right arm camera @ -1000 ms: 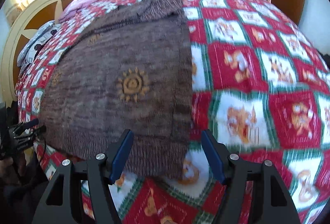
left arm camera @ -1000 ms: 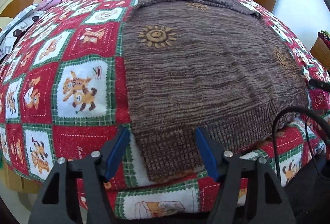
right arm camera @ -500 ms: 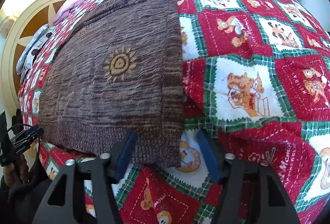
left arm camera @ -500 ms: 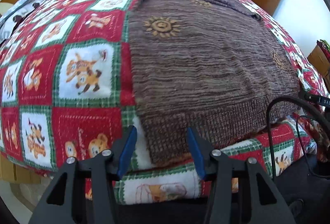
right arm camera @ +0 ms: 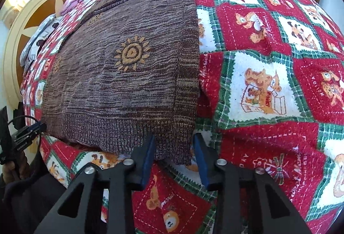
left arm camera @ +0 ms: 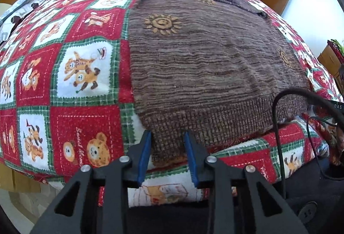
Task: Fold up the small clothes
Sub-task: 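Grasp the ribbed hem of the brown sweater with both grippers, then lift the held hem and fold it toward the collar with both grippers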
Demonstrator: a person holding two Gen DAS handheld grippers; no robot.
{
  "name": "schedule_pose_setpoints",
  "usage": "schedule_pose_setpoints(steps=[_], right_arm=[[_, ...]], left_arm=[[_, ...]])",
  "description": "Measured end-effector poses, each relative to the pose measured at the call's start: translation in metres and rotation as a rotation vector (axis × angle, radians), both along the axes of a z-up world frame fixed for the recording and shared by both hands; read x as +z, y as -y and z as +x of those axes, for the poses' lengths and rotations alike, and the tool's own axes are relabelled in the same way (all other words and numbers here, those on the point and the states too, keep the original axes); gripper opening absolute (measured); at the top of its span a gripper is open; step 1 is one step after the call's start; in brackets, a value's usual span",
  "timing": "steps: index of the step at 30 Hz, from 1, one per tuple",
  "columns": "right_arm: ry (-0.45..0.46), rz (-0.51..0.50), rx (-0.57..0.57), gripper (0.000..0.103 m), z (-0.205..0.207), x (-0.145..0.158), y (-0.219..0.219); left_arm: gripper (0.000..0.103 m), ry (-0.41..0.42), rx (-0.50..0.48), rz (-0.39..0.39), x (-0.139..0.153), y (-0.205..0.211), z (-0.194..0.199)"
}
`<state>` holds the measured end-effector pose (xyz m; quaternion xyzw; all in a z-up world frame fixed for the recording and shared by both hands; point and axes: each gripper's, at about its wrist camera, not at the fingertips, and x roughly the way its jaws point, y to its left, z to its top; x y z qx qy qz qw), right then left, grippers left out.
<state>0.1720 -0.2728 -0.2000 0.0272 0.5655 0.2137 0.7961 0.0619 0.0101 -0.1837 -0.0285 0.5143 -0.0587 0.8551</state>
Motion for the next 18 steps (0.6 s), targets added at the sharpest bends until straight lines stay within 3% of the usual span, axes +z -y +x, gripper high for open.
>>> schedule_pose_setpoints(steps=[2,4,18], right_arm=[[0.011,0.005,-0.009,0.006,0.001,0.0,0.004],[0.007,0.058,-0.012,0.006,0.002,0.002,0.01],[0.121,0.399,-0.075,0.005,0.0,0.049,0.039]], left_arm=[[0.011,0.006,-0.001,-0.013,0.001,-0.002,0.001],[0.008,0.015,-0.003,-0.035,0.004,-0.004,0.002],[0.006,0.192,0.005,-0.187,0.053,-0.03,0.004]])
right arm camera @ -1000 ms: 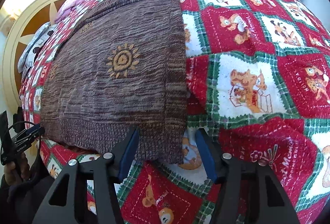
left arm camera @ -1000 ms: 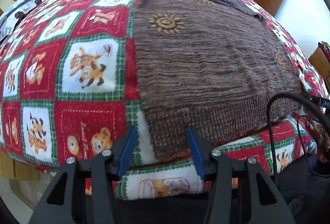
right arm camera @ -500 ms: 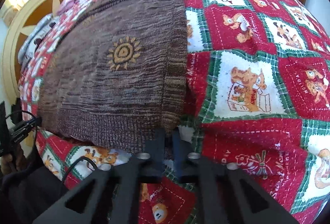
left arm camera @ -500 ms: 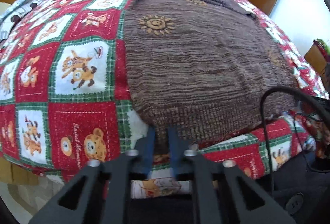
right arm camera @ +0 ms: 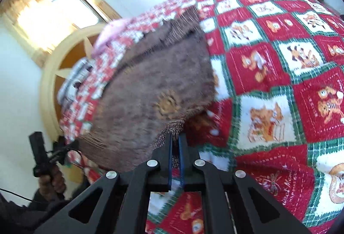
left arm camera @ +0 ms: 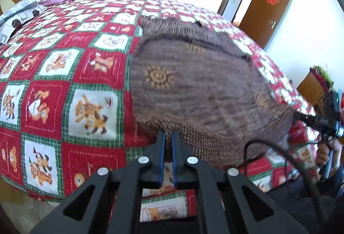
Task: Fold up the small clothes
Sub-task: 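Lift the held hem and fold it toward the collar with both grippers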
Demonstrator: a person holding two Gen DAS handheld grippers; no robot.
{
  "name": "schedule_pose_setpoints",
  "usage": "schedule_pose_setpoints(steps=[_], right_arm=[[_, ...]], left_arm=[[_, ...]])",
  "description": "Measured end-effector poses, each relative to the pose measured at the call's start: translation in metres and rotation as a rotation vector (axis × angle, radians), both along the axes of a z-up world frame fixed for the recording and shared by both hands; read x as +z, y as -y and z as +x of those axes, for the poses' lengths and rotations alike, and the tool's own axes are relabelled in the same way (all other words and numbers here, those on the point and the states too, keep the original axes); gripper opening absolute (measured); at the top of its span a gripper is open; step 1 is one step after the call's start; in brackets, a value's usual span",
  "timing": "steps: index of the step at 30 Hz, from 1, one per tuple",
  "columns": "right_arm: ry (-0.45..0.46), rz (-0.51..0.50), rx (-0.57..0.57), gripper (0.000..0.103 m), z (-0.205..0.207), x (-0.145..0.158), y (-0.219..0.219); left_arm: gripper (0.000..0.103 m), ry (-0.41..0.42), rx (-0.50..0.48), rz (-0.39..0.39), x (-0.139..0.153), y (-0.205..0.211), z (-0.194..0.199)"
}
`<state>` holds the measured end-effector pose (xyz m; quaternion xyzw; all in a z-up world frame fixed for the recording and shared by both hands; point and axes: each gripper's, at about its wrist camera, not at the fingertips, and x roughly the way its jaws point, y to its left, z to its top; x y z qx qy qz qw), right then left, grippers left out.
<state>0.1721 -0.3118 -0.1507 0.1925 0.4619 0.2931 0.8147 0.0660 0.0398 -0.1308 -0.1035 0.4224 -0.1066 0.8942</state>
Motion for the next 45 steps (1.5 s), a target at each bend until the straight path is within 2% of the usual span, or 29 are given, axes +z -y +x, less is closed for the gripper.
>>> schedule_pose_setpoints(steps=[10,23,36,45], right_arm=[[-0.013,0.116,-0.036,0.005,0.011,0.013,0.008],[0.033,0.139,-0.055,0.004,0.034,0.041,0.008],[0.126,0.135,-0.055,0.004,0.09,0.104,-0.011],[0.152,0.136,-0.061,0.004,0.147,0.126,-0.025]], left_arm=[[0.006,0.077,-0.021,-0.024,0.022,0.002,0.014],[0.005,0.154,0.012,-0.084,0.046,-0.017,0.043],[0.004,0.264,0.077,-0.153,0.079,-0.035,0.091],[0.004,0.28,0.122,-0.137,0.088,-0.04,0.142]])
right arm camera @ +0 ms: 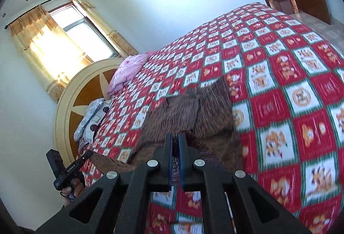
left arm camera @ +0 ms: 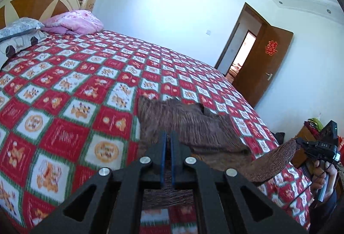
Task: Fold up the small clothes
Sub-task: 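Lift the held hem and fold it toward the collar with both grippers, then open both grippers to release the folded hem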
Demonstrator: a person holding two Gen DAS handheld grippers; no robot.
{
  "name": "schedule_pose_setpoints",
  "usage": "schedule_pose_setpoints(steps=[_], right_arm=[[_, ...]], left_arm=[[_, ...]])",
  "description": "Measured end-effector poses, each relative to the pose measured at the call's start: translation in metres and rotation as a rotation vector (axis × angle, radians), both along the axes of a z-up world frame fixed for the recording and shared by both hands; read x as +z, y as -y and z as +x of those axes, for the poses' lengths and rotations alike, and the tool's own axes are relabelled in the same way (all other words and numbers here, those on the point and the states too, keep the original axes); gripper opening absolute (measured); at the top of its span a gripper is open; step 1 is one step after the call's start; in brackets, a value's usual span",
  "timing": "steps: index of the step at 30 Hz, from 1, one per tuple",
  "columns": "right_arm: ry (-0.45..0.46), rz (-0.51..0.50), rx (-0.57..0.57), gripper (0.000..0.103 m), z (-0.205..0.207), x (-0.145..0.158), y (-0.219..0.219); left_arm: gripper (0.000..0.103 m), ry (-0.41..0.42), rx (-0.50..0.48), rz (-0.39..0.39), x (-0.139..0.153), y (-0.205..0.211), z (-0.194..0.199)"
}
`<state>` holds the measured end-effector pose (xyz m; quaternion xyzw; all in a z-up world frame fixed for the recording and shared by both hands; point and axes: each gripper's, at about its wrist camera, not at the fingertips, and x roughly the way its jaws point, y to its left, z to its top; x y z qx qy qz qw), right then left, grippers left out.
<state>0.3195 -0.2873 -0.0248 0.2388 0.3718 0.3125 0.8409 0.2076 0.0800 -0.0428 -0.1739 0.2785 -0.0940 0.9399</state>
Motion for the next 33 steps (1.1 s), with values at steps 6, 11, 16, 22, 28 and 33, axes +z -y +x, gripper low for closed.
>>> schedule_pose_setpoints(steps=[6,11,16,22,28,33], right_arm=[[0.004,-0.004,-0.016,0.004,0.041,0.005,-0.01],[-0.014,0.0,-0.029,0.004,0.072,-0.003,-0.013],[-0.038,0.019,-0.067,0.004,0.108,-0.012,-0.012],[-0.099,0.015,-0.098,0.004,0.155,-0.037,-0.019],[-0.183,-0.008,-0.114,0.004,0.208,-0.076,-0.035],[-0.245,-0.046,-0.121,0.004,0.248,-0.109,-0.047]], left_arm=[[0.004,-0.008,0.036,0.0,0.003,-0.007,0.035],[0.004,-0.029,0.046,0.027,0.001,-0.004,0.069],[0.004,-0.037,0.054,0.04,0.002,-0.002,0.105],[0.003,-0.088,0.079,0.073,-0.017,0.003,0.159],[0.003,-0.183,0.098,0.089,-0.055,0.008,0.2],[0.003,-0.23,0.113,0.127,-0.072,0.008,0.228]])
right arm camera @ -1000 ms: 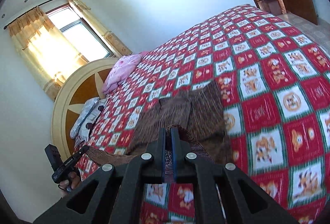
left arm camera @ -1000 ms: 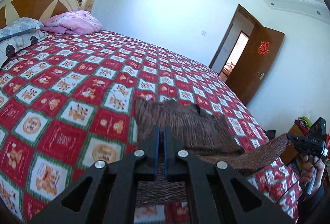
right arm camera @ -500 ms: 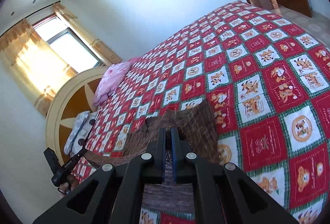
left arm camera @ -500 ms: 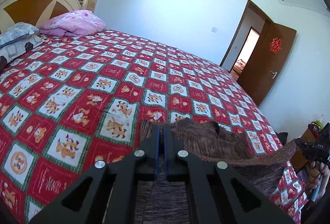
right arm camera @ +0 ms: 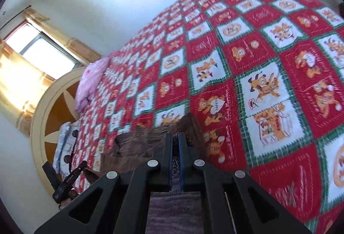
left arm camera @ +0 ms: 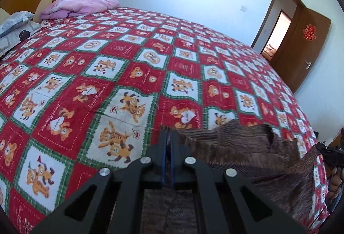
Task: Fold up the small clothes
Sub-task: 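Open both grippers to release the folded hem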
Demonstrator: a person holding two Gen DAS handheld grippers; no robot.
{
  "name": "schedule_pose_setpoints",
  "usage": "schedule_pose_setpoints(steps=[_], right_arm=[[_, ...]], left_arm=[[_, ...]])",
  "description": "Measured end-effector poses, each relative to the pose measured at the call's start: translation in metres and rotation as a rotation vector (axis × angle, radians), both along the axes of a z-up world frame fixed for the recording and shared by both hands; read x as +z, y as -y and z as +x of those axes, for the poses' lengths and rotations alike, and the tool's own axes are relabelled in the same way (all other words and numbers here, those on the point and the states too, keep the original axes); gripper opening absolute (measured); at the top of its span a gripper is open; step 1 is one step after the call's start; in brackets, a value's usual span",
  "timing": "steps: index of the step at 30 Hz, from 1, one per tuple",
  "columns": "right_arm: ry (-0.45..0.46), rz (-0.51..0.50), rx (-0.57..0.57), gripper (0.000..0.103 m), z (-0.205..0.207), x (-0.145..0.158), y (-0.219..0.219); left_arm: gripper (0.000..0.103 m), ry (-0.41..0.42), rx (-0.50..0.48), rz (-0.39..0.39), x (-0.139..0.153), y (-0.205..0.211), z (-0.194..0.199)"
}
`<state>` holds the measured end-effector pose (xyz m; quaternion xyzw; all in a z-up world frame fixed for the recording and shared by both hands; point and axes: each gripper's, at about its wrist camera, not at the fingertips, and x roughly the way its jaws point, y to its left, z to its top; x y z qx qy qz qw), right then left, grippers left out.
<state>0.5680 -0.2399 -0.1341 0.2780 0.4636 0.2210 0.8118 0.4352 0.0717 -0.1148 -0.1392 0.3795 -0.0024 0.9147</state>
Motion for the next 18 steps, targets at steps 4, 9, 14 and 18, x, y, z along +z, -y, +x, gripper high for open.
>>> schedule_pose_setpoints(steps=[4,9,14,18], right_arm=[[-0.06,-0.027,0.038,0.005,0.032,-0.024,-0.013],[0.011,-0.1,-0.048,0.05,0.032,-0.027,-0.001],[0.122,-0.214,0.062,0.052,-0.015,-0.018,-0.021],[0.111,-0.247,0.163,0.052,-0.036,-0.021,-0.046]], left_arm=[[0.003,-0.065,0.075,0.035,-0.021,-0.013,0.026],[0.003,-0.074,0.12,-0.033,-0.035,-0.032,0.015],[0.01,-0.026,0.024,0.139,-0.027,-0.001,-0.022],[0.064,-0.034,-0.016,0.291,-0.028,0.028,-0.024]])
